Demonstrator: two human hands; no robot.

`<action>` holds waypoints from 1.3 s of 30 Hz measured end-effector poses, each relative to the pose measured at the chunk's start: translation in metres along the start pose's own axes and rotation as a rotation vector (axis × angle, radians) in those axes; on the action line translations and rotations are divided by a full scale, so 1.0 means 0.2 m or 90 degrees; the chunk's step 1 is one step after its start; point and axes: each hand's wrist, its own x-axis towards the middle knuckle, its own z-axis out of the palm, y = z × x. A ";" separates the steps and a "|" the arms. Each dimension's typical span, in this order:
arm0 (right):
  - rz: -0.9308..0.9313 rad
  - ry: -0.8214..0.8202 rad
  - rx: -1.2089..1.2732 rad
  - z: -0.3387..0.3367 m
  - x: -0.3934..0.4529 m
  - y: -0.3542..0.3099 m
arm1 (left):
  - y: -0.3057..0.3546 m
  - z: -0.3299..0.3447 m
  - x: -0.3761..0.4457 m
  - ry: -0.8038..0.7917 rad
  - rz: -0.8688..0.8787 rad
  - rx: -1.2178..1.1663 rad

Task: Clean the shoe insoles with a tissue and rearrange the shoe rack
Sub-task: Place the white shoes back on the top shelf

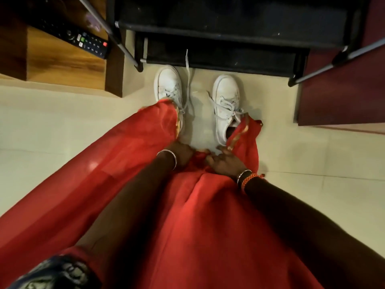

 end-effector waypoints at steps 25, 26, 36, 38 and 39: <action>0.424 -0.108 0.041 -0.10 0.16 0.14 | -0.22 -0.06 0.07 0.277 -0.213 0.036; 0.412 -0.101 0.042 -0.14 0.16 0.14 | -0.22 -0.09 0.04 0.274 -0.206 0.044; 0.302 0.024 0.076 -0.94 0.05 0.20 | -0.07 -0.74 -0.48 0.315 -0.209 0.016; 0.300 0.075 0.160 -1.10 -0.06 0.18 | -0.01 -0.85 -0.63 0.324 -0.192 0.020; 0.310 0.110 0.218 -1.17 -0.11 0.16 | 0.02 -0.90 -0.70 0.327 -0.189 0.000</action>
